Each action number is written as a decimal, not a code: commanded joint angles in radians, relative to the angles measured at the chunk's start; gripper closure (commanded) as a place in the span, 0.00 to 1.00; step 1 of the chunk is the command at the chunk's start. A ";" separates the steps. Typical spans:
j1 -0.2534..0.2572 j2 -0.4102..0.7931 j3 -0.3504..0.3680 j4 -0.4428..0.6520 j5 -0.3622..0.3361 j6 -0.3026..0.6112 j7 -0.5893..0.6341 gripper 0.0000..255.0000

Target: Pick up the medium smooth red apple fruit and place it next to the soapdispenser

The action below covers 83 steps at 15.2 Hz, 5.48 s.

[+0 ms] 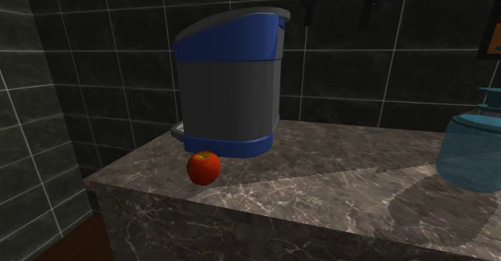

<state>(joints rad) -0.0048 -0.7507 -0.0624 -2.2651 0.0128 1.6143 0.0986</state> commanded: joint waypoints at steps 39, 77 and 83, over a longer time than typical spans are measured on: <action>0.190 0.690 0.207 -0.194 0.426 0.957 0.199 0.00; 0.163 0.505 0.195 -0.043 0.327 0.629 0.321 1.00; 0.158 0.481 0.192 0.014 0.311 0.549 0.343 1.00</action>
<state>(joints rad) 0.1547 -0.2698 0.1311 -2.2651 0.3272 2.1784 0.4392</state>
